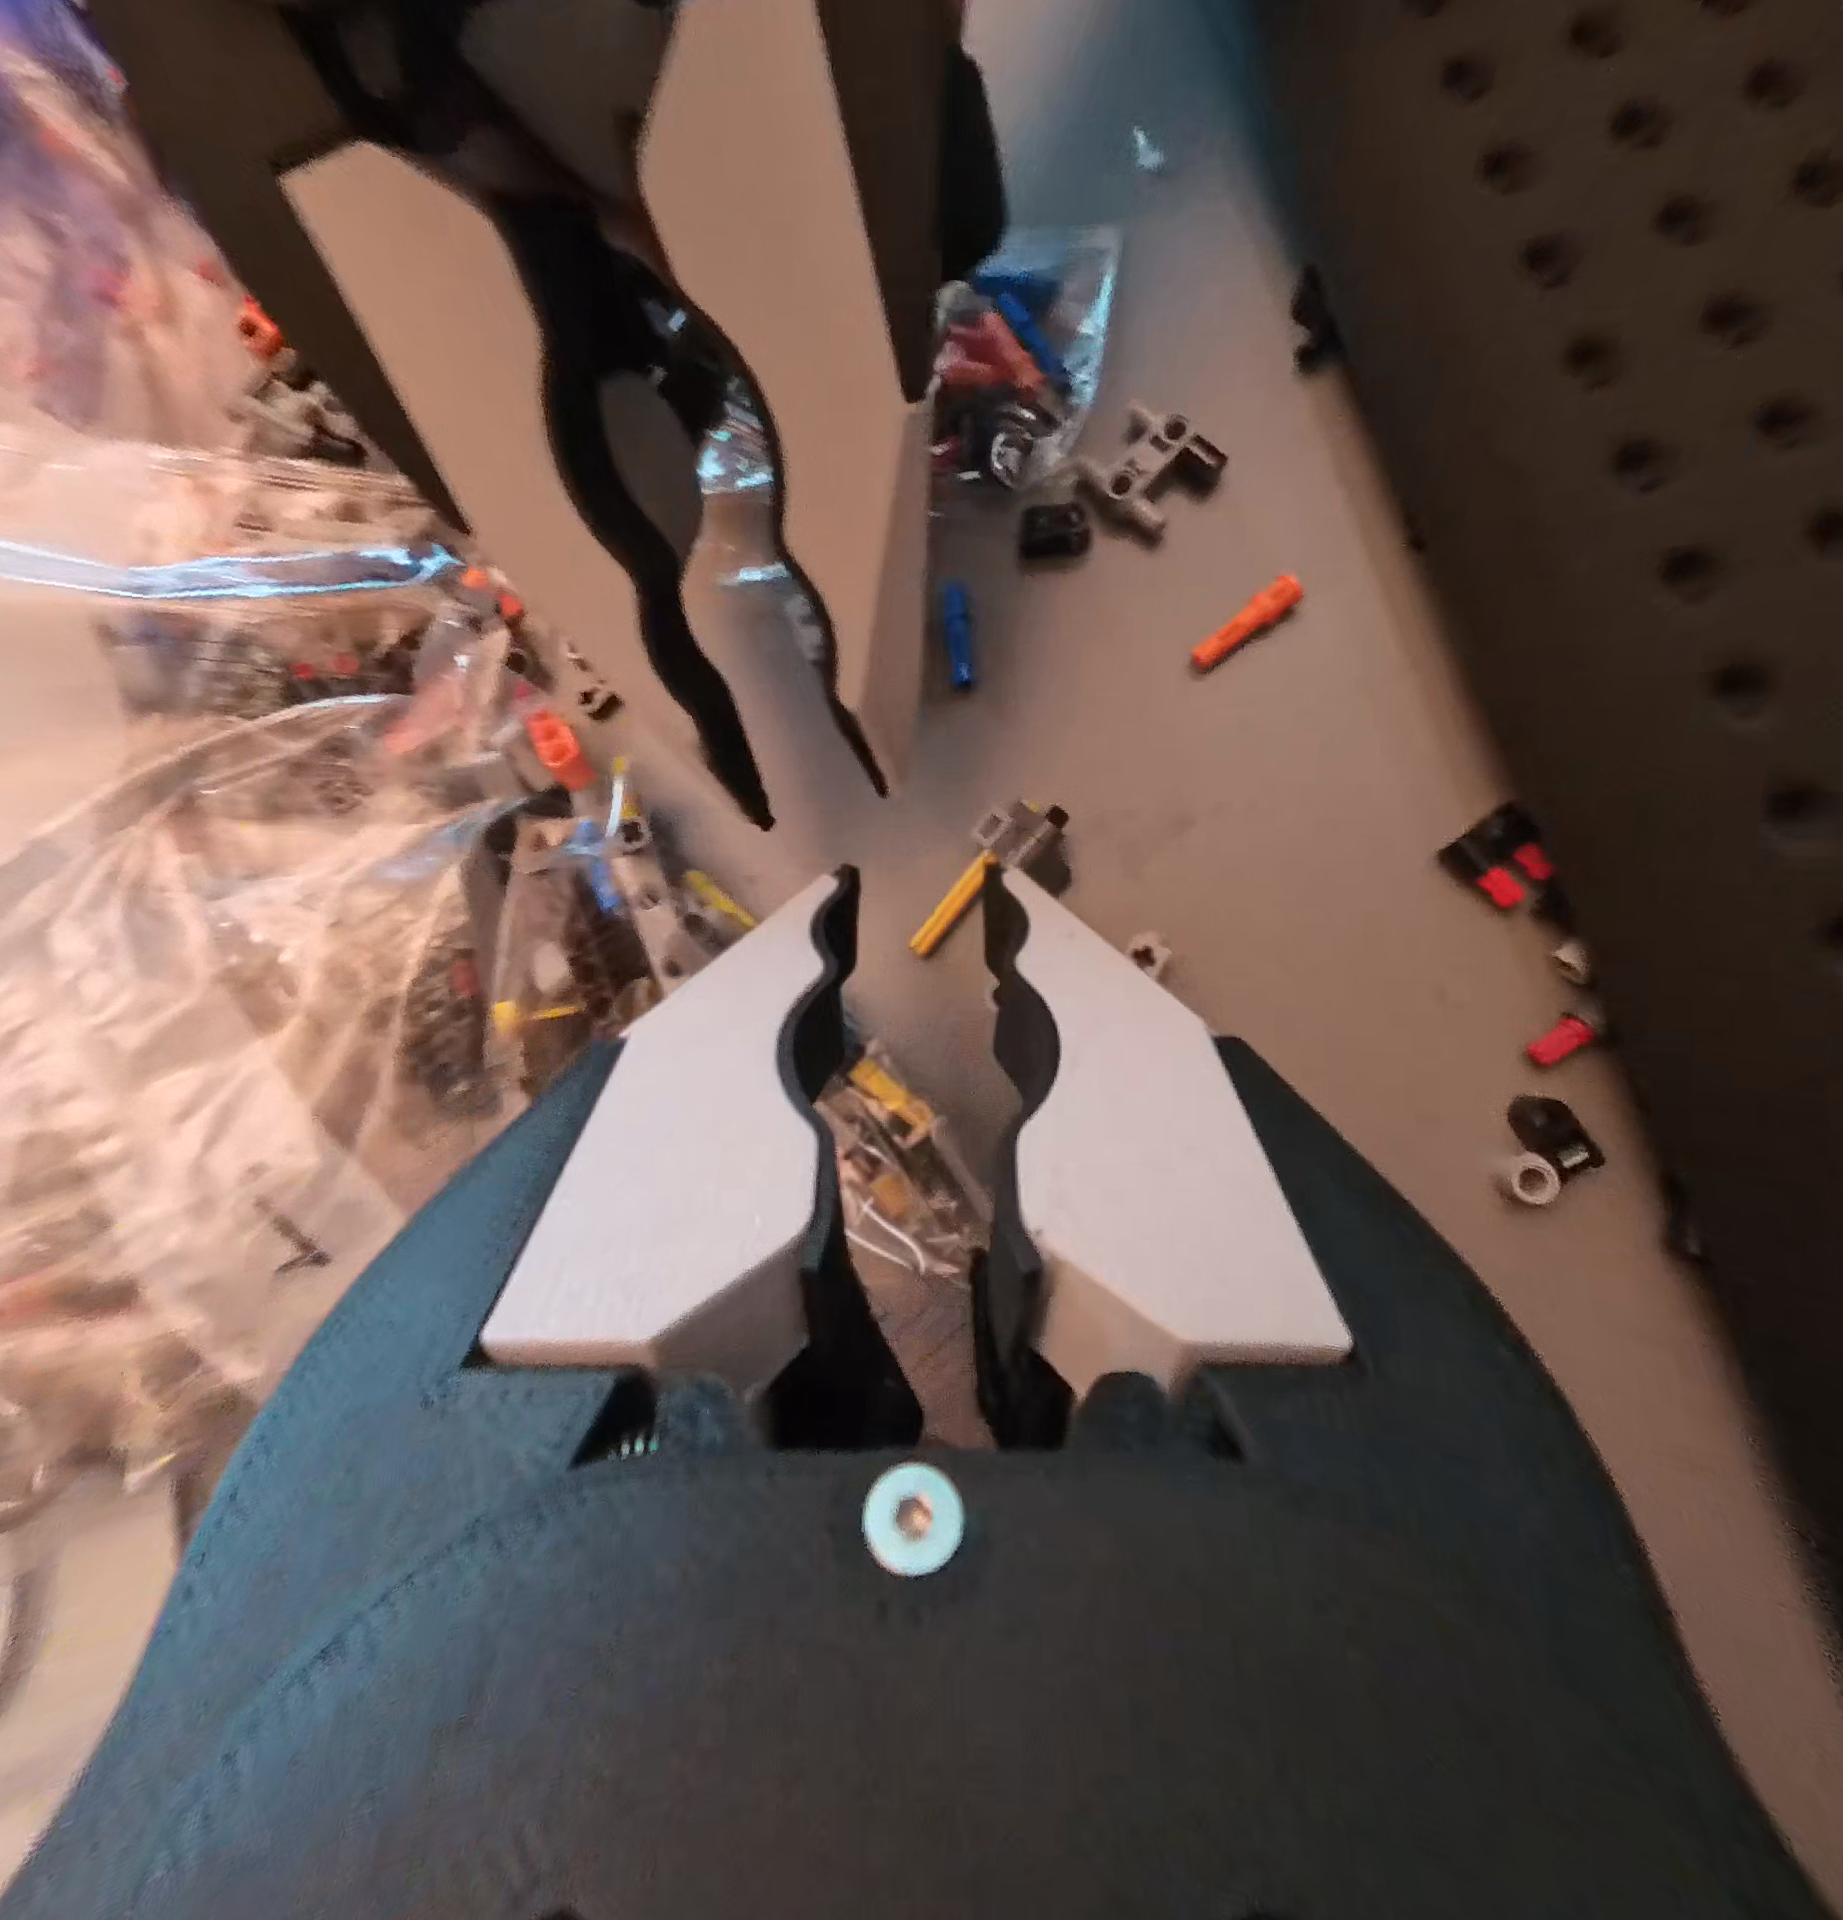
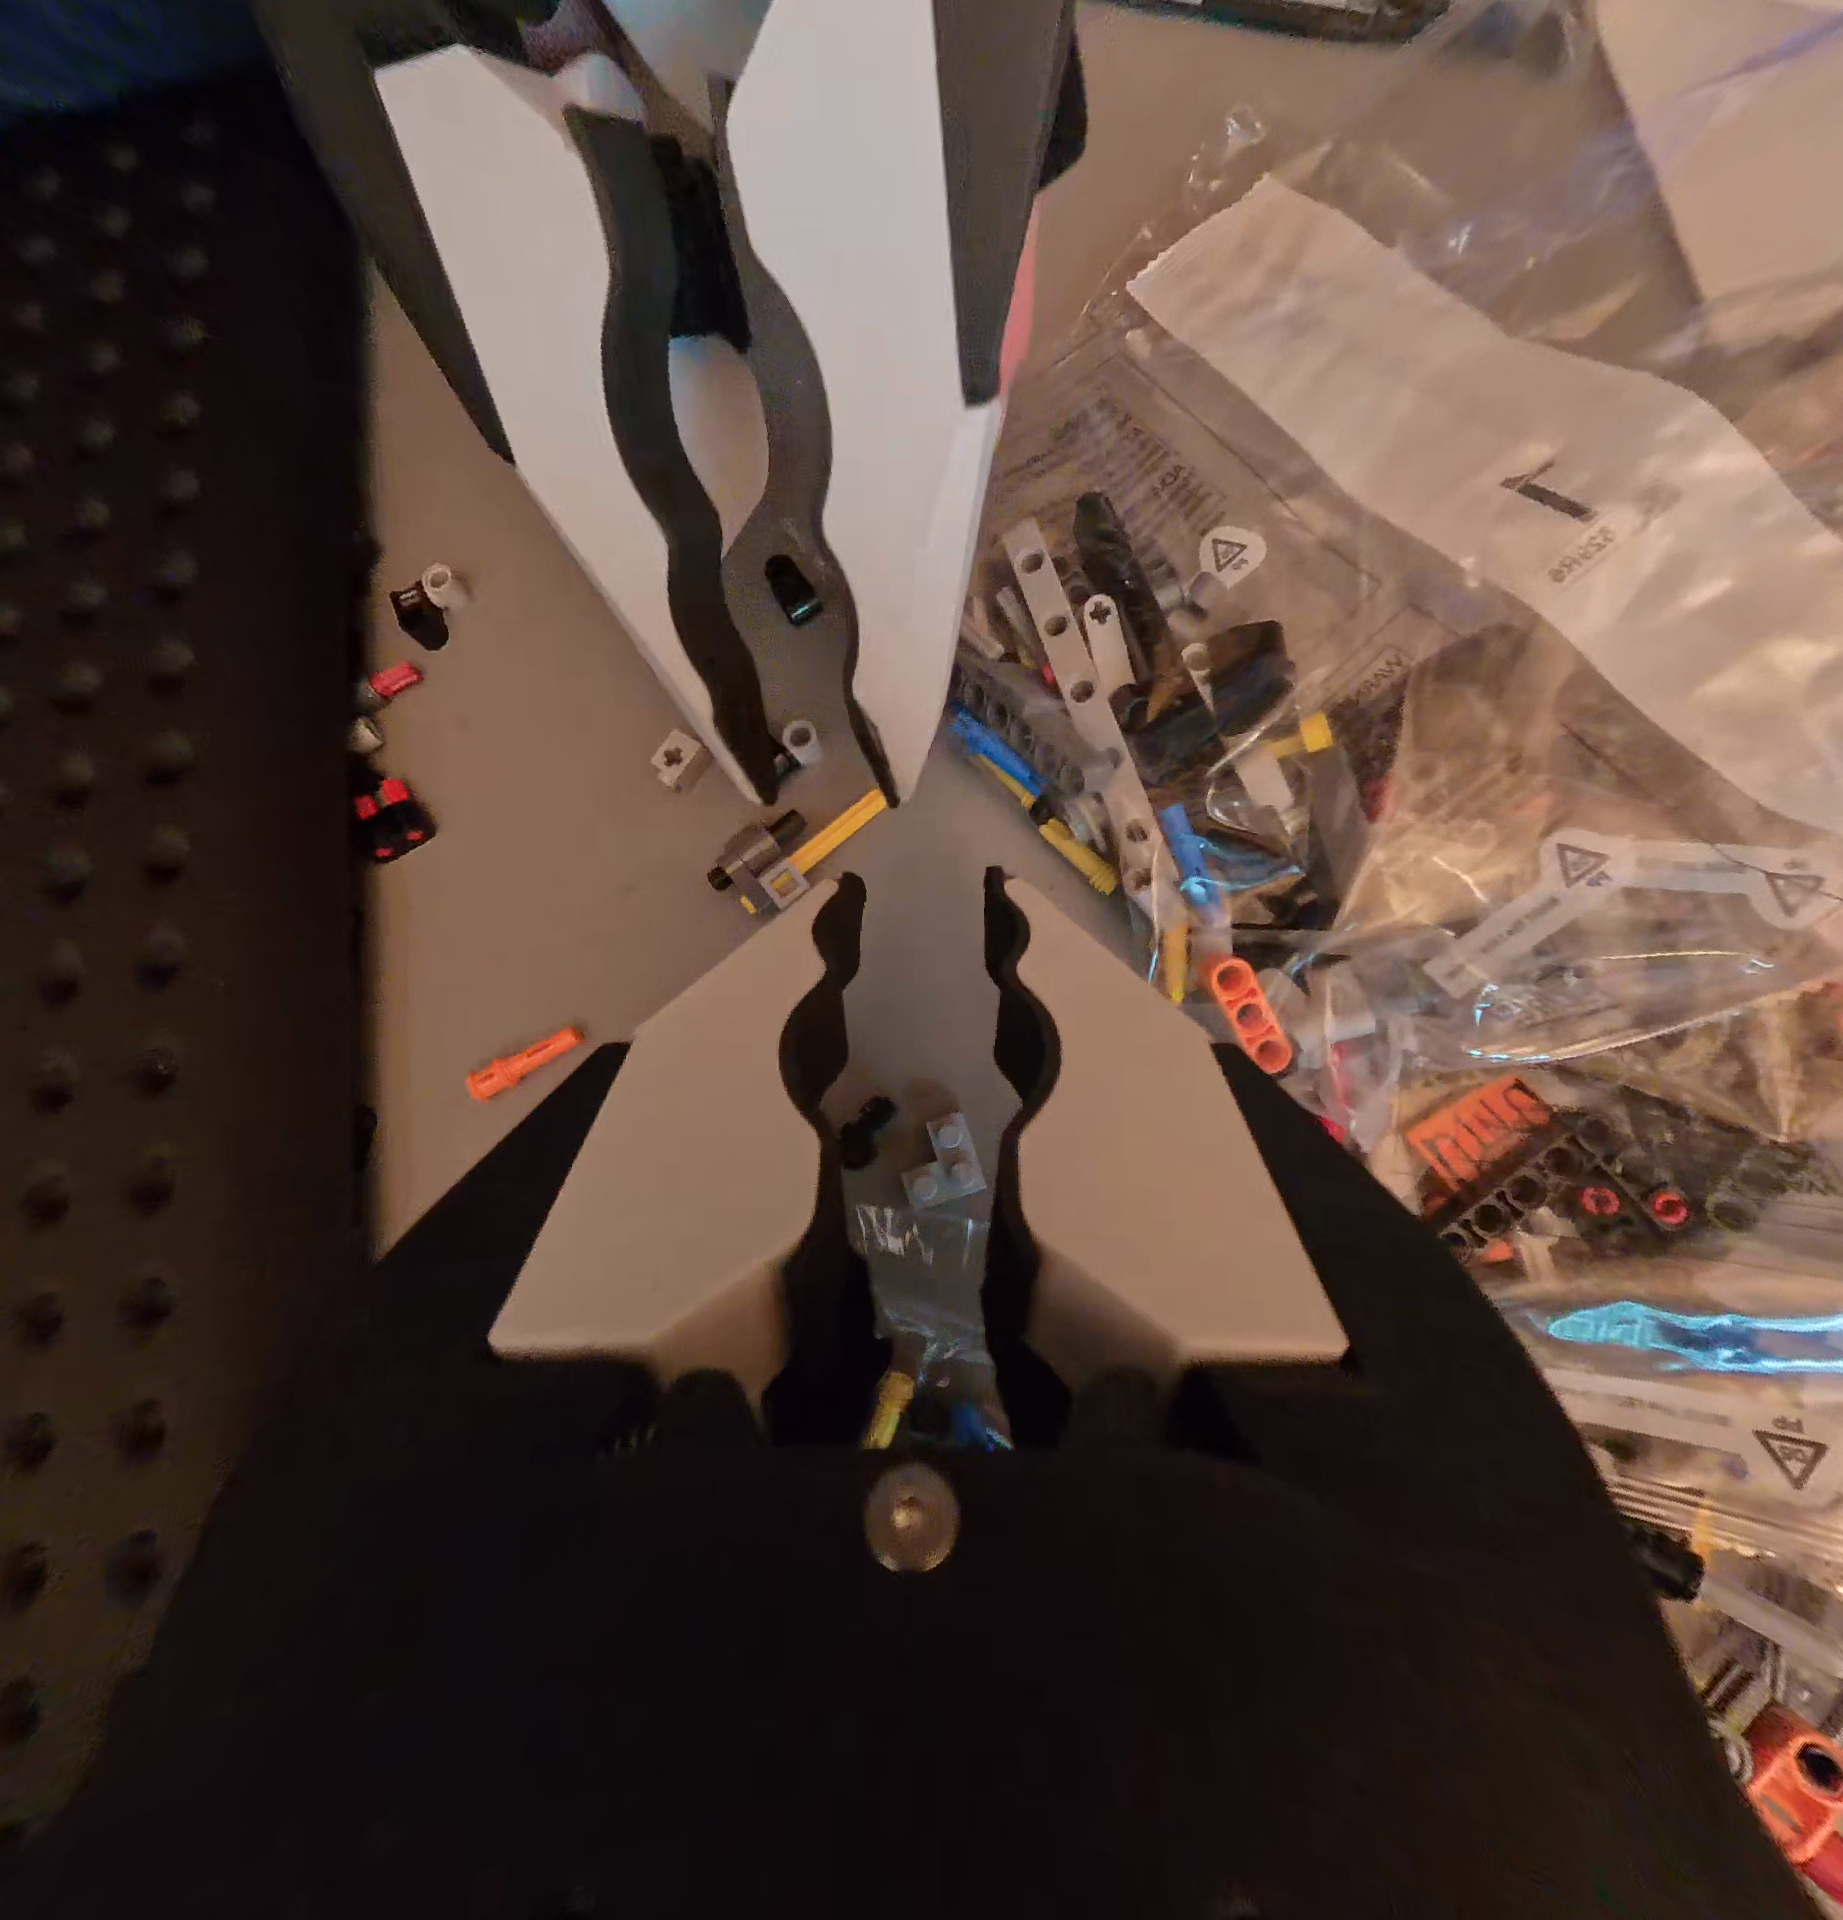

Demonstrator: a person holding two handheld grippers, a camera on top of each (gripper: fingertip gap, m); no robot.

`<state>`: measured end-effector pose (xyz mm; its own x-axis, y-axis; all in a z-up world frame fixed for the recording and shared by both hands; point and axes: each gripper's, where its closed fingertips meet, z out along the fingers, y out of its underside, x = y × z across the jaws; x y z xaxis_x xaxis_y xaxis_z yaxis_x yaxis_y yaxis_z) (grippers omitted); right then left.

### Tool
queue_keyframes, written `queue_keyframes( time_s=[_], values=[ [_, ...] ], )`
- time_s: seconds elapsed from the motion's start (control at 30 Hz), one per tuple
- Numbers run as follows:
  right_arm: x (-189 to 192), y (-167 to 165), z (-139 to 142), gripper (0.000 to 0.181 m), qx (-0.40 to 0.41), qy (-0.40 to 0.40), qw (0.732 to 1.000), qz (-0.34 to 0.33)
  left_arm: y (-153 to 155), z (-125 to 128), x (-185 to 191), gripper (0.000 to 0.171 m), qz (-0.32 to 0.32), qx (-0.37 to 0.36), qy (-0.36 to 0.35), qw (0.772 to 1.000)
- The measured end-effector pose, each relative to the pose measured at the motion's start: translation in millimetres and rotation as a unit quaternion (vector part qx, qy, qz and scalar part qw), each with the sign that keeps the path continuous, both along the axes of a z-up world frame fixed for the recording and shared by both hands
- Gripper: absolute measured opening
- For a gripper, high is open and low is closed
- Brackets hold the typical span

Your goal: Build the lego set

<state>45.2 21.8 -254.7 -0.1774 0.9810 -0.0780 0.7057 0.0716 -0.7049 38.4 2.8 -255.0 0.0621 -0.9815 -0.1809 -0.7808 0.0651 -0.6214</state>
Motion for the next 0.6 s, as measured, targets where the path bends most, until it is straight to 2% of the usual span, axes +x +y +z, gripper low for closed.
queue_keyframes(
  time_s=[0.2, 0.23, 0.27, 0.3, 0.5, 0.6],
  values=[
    [0.4, -1.8, -1.1, 0.020, -0.002, 0.001, 1.000, 0.009, -11.0, -19.4, 8.5, 0.023, -0.035, -0.010, 0.036, 0.999],
    [0.3, -2.2, -1.6, 0.020, -0.003, 0.000, 1.000, 0.010, -10.4, -22.6, 9.5, 0.021, -0.038, -0.005, 0.041, 0.998],
    [0.5, -2.4, -2.1, 0.019, -0.004, 0.000, 1.000, 0.011, -14.1, -23.8, 11.4, 0.010, -0.047, -0.015, 0.039, 0.998],
    [0.7, -2.5, -2.4, 0.019, -0.003, -0.001, 1.000, 0.012, -13.3, -24.5, 12.1, 0.003, -0.048, -0.012, 0.039, 0.998],
    [3.2, -1.9, 2.1, 0.020, 0.003, 0.007, 1.000, 0.015, -4.6, -24.0, 10.2, 0.003, -0.035, 0.007, 0.041, 0.999],
    [4.7, 0.0, 5.8, 0.023, 0.002, 0.017, 1.000, 0.013, 2.0, -17.0, 10.8, 0.003, -0.020, 0.008, 0.014, 1.000]
  ],
)
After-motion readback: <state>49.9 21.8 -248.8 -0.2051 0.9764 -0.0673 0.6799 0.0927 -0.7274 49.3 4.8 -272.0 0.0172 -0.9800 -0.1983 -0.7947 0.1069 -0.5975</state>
